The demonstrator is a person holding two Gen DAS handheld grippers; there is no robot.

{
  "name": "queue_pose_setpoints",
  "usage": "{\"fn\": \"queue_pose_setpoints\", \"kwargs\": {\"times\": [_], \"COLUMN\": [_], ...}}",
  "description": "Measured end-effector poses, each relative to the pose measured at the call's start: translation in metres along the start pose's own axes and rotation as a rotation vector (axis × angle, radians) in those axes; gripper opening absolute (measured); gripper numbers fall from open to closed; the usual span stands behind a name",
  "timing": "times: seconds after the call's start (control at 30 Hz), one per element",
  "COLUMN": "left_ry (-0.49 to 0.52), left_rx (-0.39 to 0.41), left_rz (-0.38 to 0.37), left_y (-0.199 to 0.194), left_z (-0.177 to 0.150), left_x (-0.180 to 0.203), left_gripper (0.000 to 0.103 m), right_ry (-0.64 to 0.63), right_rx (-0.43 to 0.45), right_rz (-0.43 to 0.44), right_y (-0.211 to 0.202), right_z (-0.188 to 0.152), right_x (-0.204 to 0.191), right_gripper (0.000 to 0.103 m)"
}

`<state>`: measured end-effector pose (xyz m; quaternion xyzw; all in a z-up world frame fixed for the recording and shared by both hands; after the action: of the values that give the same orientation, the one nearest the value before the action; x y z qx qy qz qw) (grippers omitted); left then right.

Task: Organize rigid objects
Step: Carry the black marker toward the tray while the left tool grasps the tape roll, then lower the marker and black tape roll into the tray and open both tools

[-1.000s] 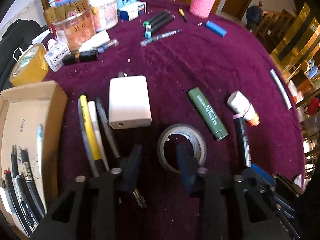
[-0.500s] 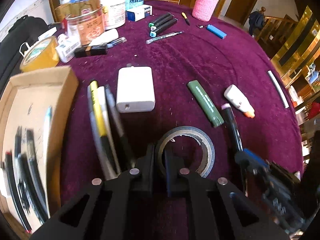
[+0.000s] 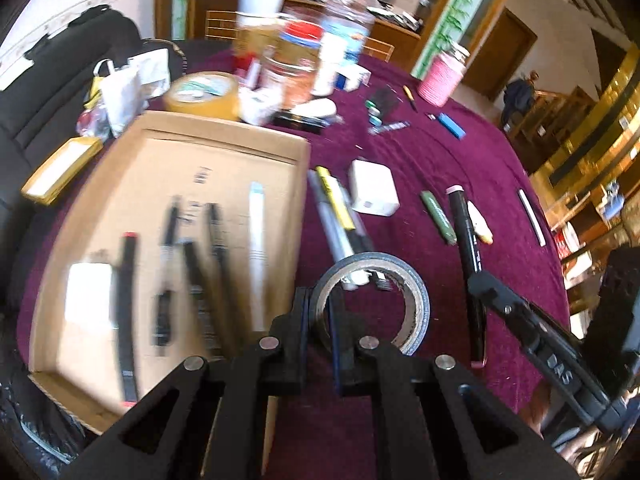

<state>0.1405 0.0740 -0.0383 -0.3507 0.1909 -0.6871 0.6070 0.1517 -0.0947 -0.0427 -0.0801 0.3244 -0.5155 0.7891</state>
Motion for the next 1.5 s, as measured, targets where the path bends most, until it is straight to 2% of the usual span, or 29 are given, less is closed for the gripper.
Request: {"fn": "queue_pose_setpoints", "kwargs": {"times": [0.13,0.27,0.37,0.53,0.77,0.9,1.27,1.5], "left_ry": [-0.036,-0.065,-0.082,-0.116,-0.114,-0.089,-0.017,-0.035], "left_rx": [0.02,0.043,0.04,0.004,-0.033,-0.063,-0.143,-0.143], "left_rz": [0.031,0.096,0.125,0.147,0.156,0.191,0.267,0.28], "left_y": [-0.009,-0.012,-0.002,0.028,0.058,0.074,0.089,0.09], "left_z": [0.013,0.032,0.043,0.056,0.062,0.059,0.051,0.054], "left_x": [-0.039,-0.085,-0.11,-0.146,-0.163,-0.169,-0.179,-0.184], "left_gripper": [0.009,0.009,0.009,0.009,0.009,0.009,0.009,0.009], "right_ry": [-0.031,-0.042,-0.044,-0.099,-0.094,-0.104,-0.092,-0.111], "right_rx": [-0.06,-0.125,-0.159,-0.219,-0.269,-0.288,-0.325,-0.322], "right_rz": [0.05,0.077,0.096,0.062,-0.01,-0.04,-0.073,-0.095], "right_y": [0.021,0.054,0.076,0.117,0.162,0.177,0.198,0.204], "right_z": [-0.006,-0.014,-0.016,-0.023,-0.021,-0.022,-0.027,-0.029], "right_x": [-0.048,-0.081,-0.096,-0.115,-0.112,-0.11,-0.106,-0.107], "right_gripper": [0.017,0.017,0.017,0.017,0.018,0.018,0.018,0.018]}}
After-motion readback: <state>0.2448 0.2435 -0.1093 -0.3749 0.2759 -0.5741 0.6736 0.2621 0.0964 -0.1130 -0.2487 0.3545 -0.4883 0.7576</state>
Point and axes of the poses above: each gripper's, at about its wrist camera, not at the fingertips, and y roughly the way its jaws point, x to its right, z to its top, the point moved 8 cm from there along y, roughly the way its jaws point, and after that the axes turned 14 degrees about x, right-handed, at the moved point
